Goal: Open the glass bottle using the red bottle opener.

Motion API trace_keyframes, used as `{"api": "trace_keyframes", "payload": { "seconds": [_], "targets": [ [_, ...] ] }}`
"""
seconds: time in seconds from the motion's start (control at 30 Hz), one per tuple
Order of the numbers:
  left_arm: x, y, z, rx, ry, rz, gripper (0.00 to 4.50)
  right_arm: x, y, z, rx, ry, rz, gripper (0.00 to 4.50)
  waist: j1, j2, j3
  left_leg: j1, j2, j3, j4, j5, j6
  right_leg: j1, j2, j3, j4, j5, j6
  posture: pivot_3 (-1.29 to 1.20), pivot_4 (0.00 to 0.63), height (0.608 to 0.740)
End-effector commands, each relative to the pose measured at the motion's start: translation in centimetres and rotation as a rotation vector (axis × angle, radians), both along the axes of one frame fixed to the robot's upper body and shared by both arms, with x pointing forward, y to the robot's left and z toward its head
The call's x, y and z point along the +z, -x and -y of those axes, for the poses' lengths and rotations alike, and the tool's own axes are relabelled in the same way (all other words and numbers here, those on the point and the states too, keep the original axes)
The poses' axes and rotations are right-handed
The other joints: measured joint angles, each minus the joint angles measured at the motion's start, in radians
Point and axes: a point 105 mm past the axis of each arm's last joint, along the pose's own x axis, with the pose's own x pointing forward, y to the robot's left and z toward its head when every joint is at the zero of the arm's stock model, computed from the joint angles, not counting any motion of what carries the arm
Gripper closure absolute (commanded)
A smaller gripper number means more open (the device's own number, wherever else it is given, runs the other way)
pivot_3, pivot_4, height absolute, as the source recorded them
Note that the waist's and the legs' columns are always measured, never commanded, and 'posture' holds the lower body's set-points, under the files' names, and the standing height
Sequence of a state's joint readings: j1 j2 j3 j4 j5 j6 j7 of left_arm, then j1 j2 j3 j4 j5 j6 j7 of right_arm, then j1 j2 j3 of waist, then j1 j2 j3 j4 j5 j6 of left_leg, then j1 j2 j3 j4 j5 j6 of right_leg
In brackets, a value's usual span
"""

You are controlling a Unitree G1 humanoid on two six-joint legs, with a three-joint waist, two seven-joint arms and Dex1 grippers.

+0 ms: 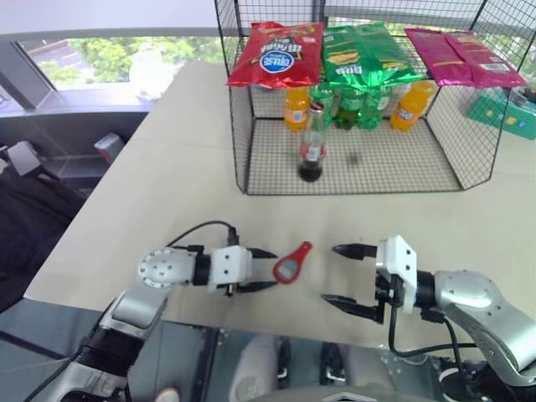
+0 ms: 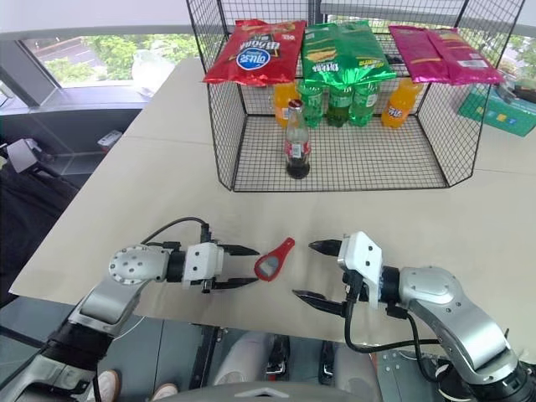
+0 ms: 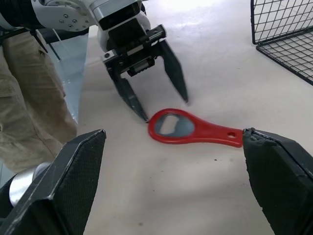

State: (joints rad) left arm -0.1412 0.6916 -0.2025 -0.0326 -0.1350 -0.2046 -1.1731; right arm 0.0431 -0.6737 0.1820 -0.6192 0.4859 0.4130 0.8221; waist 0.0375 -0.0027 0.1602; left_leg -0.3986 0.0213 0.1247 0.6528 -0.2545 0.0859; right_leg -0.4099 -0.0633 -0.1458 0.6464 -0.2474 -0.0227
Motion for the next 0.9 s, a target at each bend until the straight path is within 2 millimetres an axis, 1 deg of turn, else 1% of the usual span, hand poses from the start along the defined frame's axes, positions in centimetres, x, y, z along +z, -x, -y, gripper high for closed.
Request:
{"api": "trace_keyframes", "payload": {
  "seconds": [0.03,0.07,0.1,0.13,0.23,0.3,0.4,0.5,0.57,0.6,0.67,0.73,0.8,0.9],
  "targets": [
    [-0.2,-0.3,-0.1,0.022,0.014,-0.032,3.87,1.1,0.2,-0.1,0.001,-0.015,0.048,0.0,0.0,0.0,0.0,0.0,0.0,0.0,0.0,0.0,0.0,0.0,0.0,0.0,0.0,0.0,0.0,0.0,0.15,0.74],
    [-0.1,-0.3,-0.1,0.025,0.022,-0.042,4.45,1.1,0.2,-0.1,0.0,-0.016,0.049,0.0,0.0,0.0,0.0,0.0,0.0,0.0,0.0,0.0,0.0,0.0,0.0,0.0,0.0,0.0,0.0,0.0,0.15,0.74],
    [-0.1,-0.4,-0.1,0.031,0.037,-0.058,4.45,1.1,0.2,-0.2,-0.002,-0.016,0.05,0.0,0.0,0.0,0.0,0.0,0.0,0.0,0.0,0.0,0.0,0.0,0.0,0.0,0.0,0.0,0.0,0.0,0.15,0.74],
    [0.0,-0.5,0.4,0.031,0.055,-0.066,4.45,1.0,0.1,-0.2,-0.006,-0.019,0.051,0.0,-0.001,0.0,0.0,0.0,0.0,0.0,0.0,0.0,0.0,0.0,0.0,0.0,0.0,0.0,0.0,0.0,0.15,0.74],
    [0.2,-1.8,1.6,0.068,0.075,-0.029,4.45,1.0,0.0,-0.4,-0.009,-0.022,0.059,0.0,0.004,0.0,0.0,0.0,0.0,0.0,0.001,0.0,0.0,0.001,0.0,0.0,0.0,0.0,0.0,0.0,0.15,0.74],
    [0.5,-2.4,1.7,0.096,0.084,-0.013,4.45,1.0,0.0,-0.4,-0.012,-0.025,0.061,0.0,0.001,-0.002,-0.001,0.0,0.0,0.0,0.002,0.0,0.0,0.001,0.0,0.0,0.001,0.0,0.001,0.0,0.15,0.74],
    [1.2,-1.9,1.4,0.081,0.127,-0.088,4.45,1.0,-0.1,-0.4,-0.017,-0.022,0.064,0.0,-0.007,-0.002,-0.001,0.0,0.0,0.0,0.002,0.0,0.0,0.001,0.001,0.0,0.001,0.0,0.0,0.0,0.15,0.74],
    [1.8,-2.2,0.4,0.071,0.106,-0.101,3.77,1.0,-0.2,-0.4,-0.02,-0.024,0.067,0.0,-0.016,-0.002,-0.001,0.0,0.0,0.0,0.002,0.0,0.0,0.001,0.001,0.0,0.003,0.0,0.0,0.0,0.15,0.74],
    [2.2,-2.7,-0.4,0.056,0.065,-0.106,2.9,1.0,-0.3,-0.4,-0.023,-0.025,0.069,0.0,-0.017,-0.002,-0.001,0.0,0.0,0.0,0.002,0.0,0.0,0.001,0.001,0.0,0.003,0.0,0.0,0.0,0.15,0.74],
    [2.3,-3.0,-0.9,0.044,0.029,-0.096,2.31,1.0,-0.3,-0.4,-0.023,-0.026,0.07,0.0,-0.018,-0.002,-0.001,0.0,0.0,0.0,0.002,0.0,0.0,0.001,0.001,0.0,0.004,0.0,0.0,0.0,0.15,0.74],
    [2.5,-3.5,-1.6,0.016,-0.039,-0.067,1.59,1.1,-0.4,-0.4,-0.025,-0.028,0.072,0.0,-0.019,-0.002,-0.001,0.0,0.0,0.0,0.003,0.0,0.0,0.001,0.001,0.0,0.004,0.0,0.001,0.0,0.15,0.74],
    [2.5,-4.1,-2.6,-0.022,-0.133,-0.019,1.59,1.1,-0.4,-0.5,-0.028,-0.03,0.075,0.0,-0.019,-0.002,-0.001,0.0,0.0,0.0,0.005,0.0,0.0,0.001,0.001,0.0,0.005,0.0,0.001,0.0,0.15,0.74],
    [1.9,-4.1,-3.2,-0.081,-0.221,-0.002,1.59,1.1,-0.4,-0.4,-0.035,-0.032,0.079,0.0,-0.021,-0.002,-0.001,0.0,0.0,0.0,0.005,0.0,0.0,0.001,0.001,0.0,0.006,0.0,0.0,0.0,0.15,0.74],
    [1.5,-3.8,-2.1,-0.127,-0.206,-0.008,1.59,1.1,-0.4,-0.5,-0.046,-0.037,0.08,0.0,-0.022,-0.002,-0.001,0.0,0.0,0.001,0.005,0.0,0.0,0.0,0.0,0.0,0.006,0.0,-0.001,0.0,0.15,0.74]
  ]
}}
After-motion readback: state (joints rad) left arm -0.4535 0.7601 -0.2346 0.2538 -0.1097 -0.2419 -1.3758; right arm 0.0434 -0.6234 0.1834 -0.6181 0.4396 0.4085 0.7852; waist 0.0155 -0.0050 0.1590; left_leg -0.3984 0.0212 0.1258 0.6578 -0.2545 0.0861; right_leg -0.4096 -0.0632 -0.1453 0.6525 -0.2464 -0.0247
